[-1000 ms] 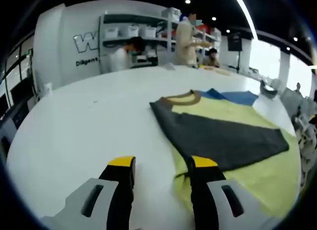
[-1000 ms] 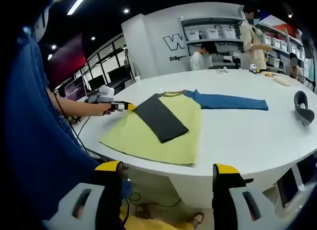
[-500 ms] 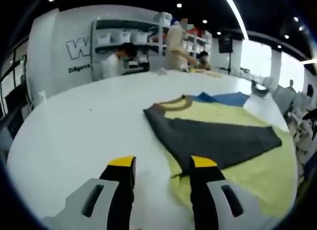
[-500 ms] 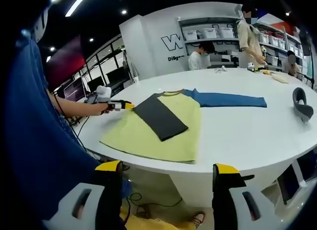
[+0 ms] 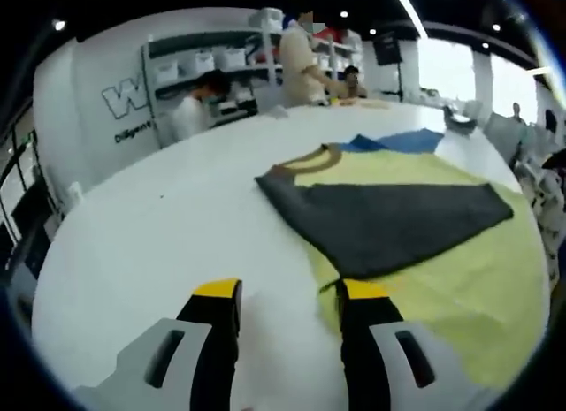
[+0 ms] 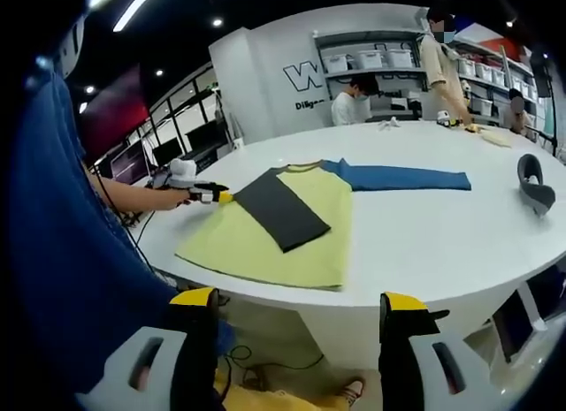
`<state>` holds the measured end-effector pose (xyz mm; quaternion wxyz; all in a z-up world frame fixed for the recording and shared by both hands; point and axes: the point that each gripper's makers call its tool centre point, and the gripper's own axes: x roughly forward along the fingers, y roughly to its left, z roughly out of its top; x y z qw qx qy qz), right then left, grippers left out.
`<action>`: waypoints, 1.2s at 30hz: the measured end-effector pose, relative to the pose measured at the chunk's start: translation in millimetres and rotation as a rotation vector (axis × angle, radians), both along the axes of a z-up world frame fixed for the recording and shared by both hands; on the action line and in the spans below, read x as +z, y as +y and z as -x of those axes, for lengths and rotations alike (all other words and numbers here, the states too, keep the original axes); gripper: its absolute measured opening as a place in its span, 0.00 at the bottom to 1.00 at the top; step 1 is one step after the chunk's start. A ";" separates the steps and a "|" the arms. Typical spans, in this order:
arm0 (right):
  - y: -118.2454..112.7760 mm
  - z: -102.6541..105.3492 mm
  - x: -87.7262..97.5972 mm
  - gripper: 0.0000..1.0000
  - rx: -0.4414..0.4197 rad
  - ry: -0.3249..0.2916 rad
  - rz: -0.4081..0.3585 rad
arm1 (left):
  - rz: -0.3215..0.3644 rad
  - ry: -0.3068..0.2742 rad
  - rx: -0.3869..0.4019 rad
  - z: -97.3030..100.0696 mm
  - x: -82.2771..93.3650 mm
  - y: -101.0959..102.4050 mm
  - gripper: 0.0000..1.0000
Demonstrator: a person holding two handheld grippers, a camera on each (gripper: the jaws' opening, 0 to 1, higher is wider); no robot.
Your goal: Fold the garment on the visible template until the final outline fits inside the template.
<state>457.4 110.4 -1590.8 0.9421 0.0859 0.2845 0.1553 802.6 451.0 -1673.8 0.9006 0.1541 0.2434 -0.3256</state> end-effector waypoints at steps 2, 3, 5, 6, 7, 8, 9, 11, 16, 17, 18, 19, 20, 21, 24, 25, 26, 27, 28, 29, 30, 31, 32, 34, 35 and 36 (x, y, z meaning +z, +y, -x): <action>-0.8 -0.5 1.7 0.72 -0.005 -0.004 0.000 | 0.040 -0.009 0.009 -0.9 6.5 -9.4 0.42; -0.9 -0.5 1.8 0.72 -0.006 -0.004 0.000 | 0.045 -0.010 0.011 -1.6 7.0 -9.6 0.42; -0.9 0.6 0.9 0.72 -0.007 0.001 0.001 | 0.058 -0.010 0.022 -3.8 8.9 -10.6 0.41; -0.7 0.9 0.3 0.72 -0.005 0.003 0.001 | 0.064 -0.008 0.031 -4.8 9.2 -10.4 0.42; -0.3 1.1 -0.4 0.72 -0.005 0.005 0.000 | 0.079 0.002 0.046 -6.8 8.6 -8.5 0.42; 0.7 0.9 -0.3 0.72 -0.004 0.006 0.000 | 0.099 0.017 0.071 -8.4 7.9 -6.3 0.42; 0.8 0.9 -0.3 0.72 -0.004 0.007 0.000 | 0.100 0.019 0.073 -8.7 7.8 -5.9 0.43; 1.0 0.8 -0.2 0.72 -0.004 0.006 0.000 | 0.105 0.020 0.081 -9.7 7.9 -4.7 0.43; 1.4 -0.4 0.0 0.72 -0.005 0.003 -0.001 | 0.144 0.035 0.115 -8.1 10.2 -1.6 0.42; 1.4 -0.3 -0.4 0.72 -0.005 0.004 -0.001 | 0.149 0.037 0.125 -8.0 10.5 -0.3 0.42; 1.2 0.0 -1.1 0.72 -0.007 0.004 -0.002 | 0.178 0.044 0.154 -7.5 11.5 4.4 0.40; 1.2 0.3 -1.4 0.72 -0.009 0.004 -0.003 | 0.181 0.044 0.171 -7.9 10.8 7.7 0.39; 1.8 0.0 -1.5 0.72 -0.009 0.004 -0.004 | 0.187 0.050 0.178 -7.6 9.7 9.1 0.40; 2.2 -0.2 -1.7 0.72 -0.009 0.005 -0.004 | 0.198 0.054 0.189 -8.3 8.4 11.7 0.40; 3.6 -0.1 -2.3 0.72 -0.007 0.007 -0.004 | 0.201 0.070 0.196 -7.6 2.7 15.3 0.39; 3.9 -0.2 -2.5 0.72 -0.005 0.007 -0.004 | 0.194 0.072 0.195 -6.9 0.5 16.8 0.38; 3.8 -0.7 -2.4 0.72 -0.005 0.006 -0.003 | 0.193 0.074 0.200 -5.3 -0.8 18.8 0.38; 3.7 -1.1 -2.4 0.72 -0.004 0.005 -0.003 | 0.193 0.077 0.204 -3.7 -2.0 20.8 0.37; 3.6 -1.5 -2.3 0.72 -0.004 0.003 -0.002 | 0.192 0.080 0.208 -2.1 -3.2 22.8 0.38; 3.5 -1.7 -2.4 0.72 -0.004 0.004 -0.003 | 0.191 0.082 0.210 -1.7 -3.9 24.2 0.38; 3.8 -2.2 -2.3 0.72 -0.004 0.003 -0.004 | 0.193 0.077 0.214 -1.1 -4.0 27.7 0.38; 3.8 -2.4 -2.5 0.71 -0.003 0.002 -0.002 | 0.190 0.077 0.215 -1.5 -5.0 29.7 0.38; 3.8 -3.1 -2.7 0.71 -0.001 0.001 -0.002 | 0.182 0.078 0.216 0.0 -5.1 31.0 0.38; 4.0 -4.7 -2.7 0.71 0.000 -0.003 -0.003 | 0.173 0.079 0.217 2.7 -5.0 33.7 0.38; 4.3 -6.4 -2.9 0.71 0.003 -0.004 -0.002 | 0.164 0.074 0.220 4.5 -4.9 38.5 0.36; 4.6 -7.1 -3.1 0.71 0.005 -0.004 -0.001 | 0.158 0.071 0.223 5.1 -4.8 40.6 0.34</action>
